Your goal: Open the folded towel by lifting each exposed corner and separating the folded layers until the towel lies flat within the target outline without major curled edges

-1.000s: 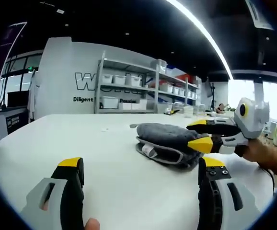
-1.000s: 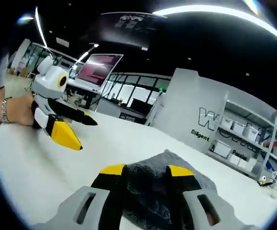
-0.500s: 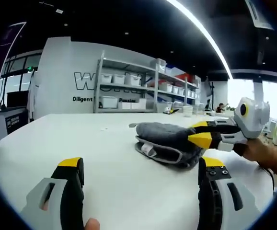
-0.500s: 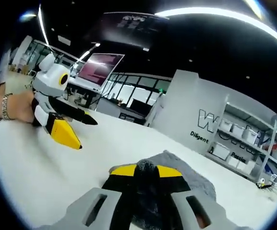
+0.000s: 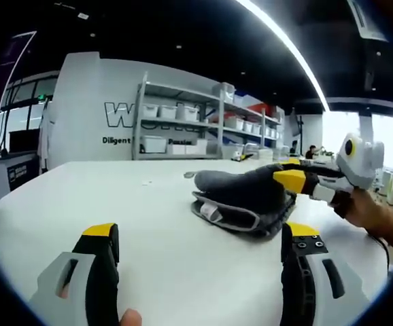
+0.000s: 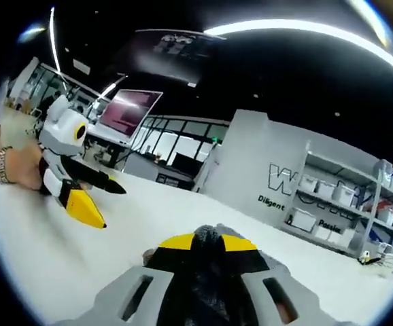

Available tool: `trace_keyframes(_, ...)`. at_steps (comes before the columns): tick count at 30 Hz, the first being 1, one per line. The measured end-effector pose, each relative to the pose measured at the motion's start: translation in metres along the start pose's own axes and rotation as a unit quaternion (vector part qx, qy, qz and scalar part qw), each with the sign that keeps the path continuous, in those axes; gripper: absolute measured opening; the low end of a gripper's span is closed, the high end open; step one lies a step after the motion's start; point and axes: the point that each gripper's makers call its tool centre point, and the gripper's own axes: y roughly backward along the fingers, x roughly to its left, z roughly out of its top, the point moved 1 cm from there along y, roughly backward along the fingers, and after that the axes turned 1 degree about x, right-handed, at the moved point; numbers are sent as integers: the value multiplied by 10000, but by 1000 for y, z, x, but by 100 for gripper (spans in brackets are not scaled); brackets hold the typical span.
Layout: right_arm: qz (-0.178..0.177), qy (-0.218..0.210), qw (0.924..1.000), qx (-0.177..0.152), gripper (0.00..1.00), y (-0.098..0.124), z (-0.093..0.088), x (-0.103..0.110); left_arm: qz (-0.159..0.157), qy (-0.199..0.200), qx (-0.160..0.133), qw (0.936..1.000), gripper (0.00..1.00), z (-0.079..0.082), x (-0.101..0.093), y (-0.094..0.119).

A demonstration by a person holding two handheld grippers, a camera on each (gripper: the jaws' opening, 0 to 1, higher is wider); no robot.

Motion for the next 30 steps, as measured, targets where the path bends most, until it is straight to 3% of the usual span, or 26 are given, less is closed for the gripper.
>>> trace_keyframes(14, -442, 38, 9989, -123, 7, 5, 7, -21, -7, -14, 40, 10000, 98, 0, 3, -3)
trace_keyframes(22, -1007, 70, 9946, -246, 7, 17, 12, -43, -5, -21, 47, 10000, 97, 2, 5, -5)
trace_keyframes(30, -1344, 68, 9907, -223, 7, 27, 11, -56, -17, -13, 48, 10000, 97, 3, 8, -6)
